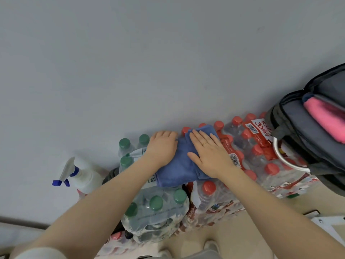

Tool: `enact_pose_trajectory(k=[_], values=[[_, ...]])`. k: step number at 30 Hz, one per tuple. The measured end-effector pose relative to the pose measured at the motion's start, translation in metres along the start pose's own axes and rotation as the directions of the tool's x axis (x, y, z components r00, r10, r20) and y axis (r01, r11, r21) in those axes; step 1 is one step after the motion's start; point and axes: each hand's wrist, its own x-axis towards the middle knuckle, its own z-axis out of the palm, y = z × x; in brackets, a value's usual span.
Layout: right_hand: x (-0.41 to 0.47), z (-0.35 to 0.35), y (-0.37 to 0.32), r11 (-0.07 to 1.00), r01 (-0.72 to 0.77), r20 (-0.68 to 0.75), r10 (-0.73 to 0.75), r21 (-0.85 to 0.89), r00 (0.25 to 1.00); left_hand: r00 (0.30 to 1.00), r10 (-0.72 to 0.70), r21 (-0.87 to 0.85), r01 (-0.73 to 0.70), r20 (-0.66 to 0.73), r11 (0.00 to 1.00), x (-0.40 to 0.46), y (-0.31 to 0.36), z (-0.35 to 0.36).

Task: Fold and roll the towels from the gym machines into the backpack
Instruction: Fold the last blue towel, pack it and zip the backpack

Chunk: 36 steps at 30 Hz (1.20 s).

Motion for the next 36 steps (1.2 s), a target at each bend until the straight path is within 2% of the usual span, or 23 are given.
enact_pose_trajectory(k=[2, 5, 10, 13, 18, 20, 24, 26, 28, 30, 32, 34, 36], values=[[0.002, 0.002, 0.002, 1.0, -0.004, -0.007, 0.004, 0.003, 1.0, 0.998, -0.047, 0.08, 0.044, 0.042, 0.996, 0.006, -0.004, -0.002], [0.002, 0.002, 0.002, 1.0, 0.0, -0.01, 0.0, 0.009, 1.0, 0.996, -0.062, 0.111, 0.054, 0.068, 0.992, 0.01, -0.005, -0.005], [0.002, 0.004, 0.002, 1.0, -0.003, -0.024, 0.003, 0.009, 1.0, 0.96, -0.106, -0.064, 0.127, 0.261, 0.99, 0.018, -0.015, -0.013], [0.002, 0.004, 0.002, 1.0, -0.004, -0.031, 0.004, 0.01, 0.999, 0.959, -0.141, -0.179, 0.187, 0.244, 0.966, 0.021, -0.018, -0.022], [0.003, 0.006, 0.003, 1.0, -0.016, -0.038, 0.016, 0.005, 0.999, 0.956, -0.194, -0.149, 0.229, 0.218, 0.962, 0.007, -0.023, -0.037], [0.003, 0.006, 0.003, 1.0, -0.017, -0.033, 0.017, 0.007, 0.999, 0.925, -0.244, -0.275, 0.325, 0.29, 0.905, -0.003, -0.027, -0.041], [0.003, 0.008, 0.003, 1.0, -0.011, -0.038, 0.011, 0.005, 0.999, 0.885, -0.303, -0.584, 0.462, 0.354, 0.667, -0.019, -0.027, -0.049], [0.004, 0.009, 0.003, 1.0, -0.009, -0.039, 0.009, -0.004, 0.999, 0.873, -0.244, -0.684, 0.483, 0.422, 0.546, -0.026, -0.021, -0.047], [0.003, 0.007, 0.002, 1.0, -0.012, -0.039, 0.011, -0.015, 0.999, 0.865, -0.164, -0.713, 0.487, 0.474, 0.505, -0.035, -0.013, -0.043], [0.001, 0.007, 0.001, 0.999, -0.018, -0.03, 0.017, -0.031, 0.999, 0.878, -0.168, -0.657, 0.451, 0.448, 0.604, -0.042, -0.008, -0.038], [0.0, 0.005, 0.0, 0.999, -0.036, -0.034, 0.035, -0.037, 0.999, 0.913, -0.21, -0.611, 0.392, 0.35, 0.688, -0.043, -0.004, -0.039], [-0.001, 0.003, -0.002, 0.992, -0.076, -0.125, 0.064, -0.096, 0.99, 0.936, -0.236, -0.672, 0.352, 0.261, 0.651, -0.04, 0.002, -0.043], [-0.004, 0.005, -0.005, 0.979, -0.157, -0.309, 0.111, -0.127, 0.945, 0.94, -0.253, -0.774, 0.332, 0.227, 0.539, -0.036, 0.012, -0.046]])
